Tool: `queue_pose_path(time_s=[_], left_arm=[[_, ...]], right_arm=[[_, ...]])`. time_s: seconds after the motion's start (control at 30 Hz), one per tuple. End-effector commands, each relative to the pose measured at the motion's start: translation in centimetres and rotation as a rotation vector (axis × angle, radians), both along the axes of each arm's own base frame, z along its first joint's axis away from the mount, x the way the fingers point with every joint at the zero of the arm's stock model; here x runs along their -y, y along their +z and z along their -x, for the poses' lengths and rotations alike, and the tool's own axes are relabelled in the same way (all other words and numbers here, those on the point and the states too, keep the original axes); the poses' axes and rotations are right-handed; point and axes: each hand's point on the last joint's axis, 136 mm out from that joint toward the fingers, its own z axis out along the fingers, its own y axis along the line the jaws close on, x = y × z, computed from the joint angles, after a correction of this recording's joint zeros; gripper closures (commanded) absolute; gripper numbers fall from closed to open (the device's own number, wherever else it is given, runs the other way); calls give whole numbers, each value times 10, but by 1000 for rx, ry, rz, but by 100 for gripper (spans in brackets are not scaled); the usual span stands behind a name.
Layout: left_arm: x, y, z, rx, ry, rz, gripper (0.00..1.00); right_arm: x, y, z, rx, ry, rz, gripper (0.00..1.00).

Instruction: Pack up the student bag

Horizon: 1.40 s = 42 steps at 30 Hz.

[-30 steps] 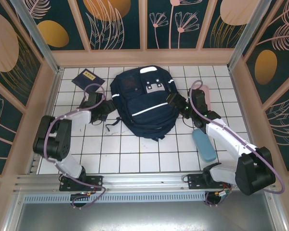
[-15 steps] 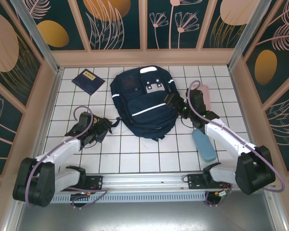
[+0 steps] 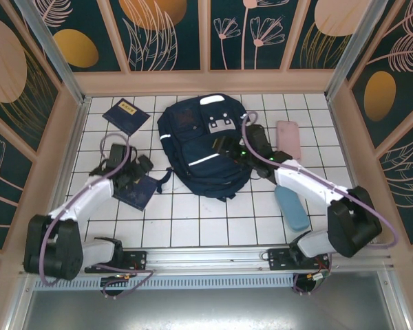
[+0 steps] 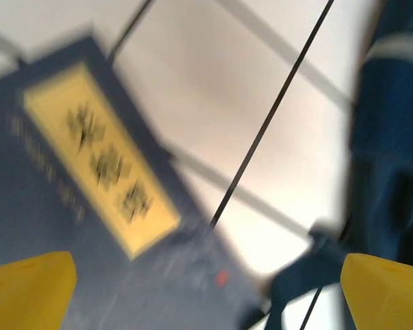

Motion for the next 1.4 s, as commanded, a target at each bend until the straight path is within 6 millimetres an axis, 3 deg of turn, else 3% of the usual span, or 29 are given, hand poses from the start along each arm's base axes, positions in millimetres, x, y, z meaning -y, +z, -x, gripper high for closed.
queue_pose_path(time_s=[0.0, 0.07, 0.13, 0.5, 0.8, 0.9, 1.0, 1.07, 1.13, 1.3, 1.37], left_arm=[[-18, 19, -24, 35, 9, -113, 1], [-18, 29, -33, 71, 23, -113, 1], [-15, 26, -36, 58, 13, -103, 1], [-7, -26, -35, -32, -10, -68, 2], [25, -57, -14, -93, -114, 48, 11], [43, -61, -2, -108, -160, 70, 15], [73, -63, 12, -120, -229, 109, 20], [91, -62, 20, -119, -272, 145, 25], [95, -54, 22, -102, -273, 170, 25], [71, -12, 5, 5, -219, 116, 25], [52, -5, 2, 22, -174, 123, 24]], right_arm=[[-15, 12, -1, 39, 53, 17, 18], [-21, 12, 2, 43, 69, 21, 18], [-25, 10, 2, 41, 78, 23, 18], [-30, 0, -2, 24, 95, 43, 19], [-34, -4, -2, 19, 110, 44, 18], [-37, -5, -2, 17, 119, 47, 18], [-41, -8, -1, 13, 130, 59, 18], [-45, -9, 0, 14, 141, 73, 19], [-51, -13, 2, 13, 154, 98, 20], [-83, -22, 11, 21, 247, 169, 28], [-101, -28, 16, 17, 293, 191, 33]])
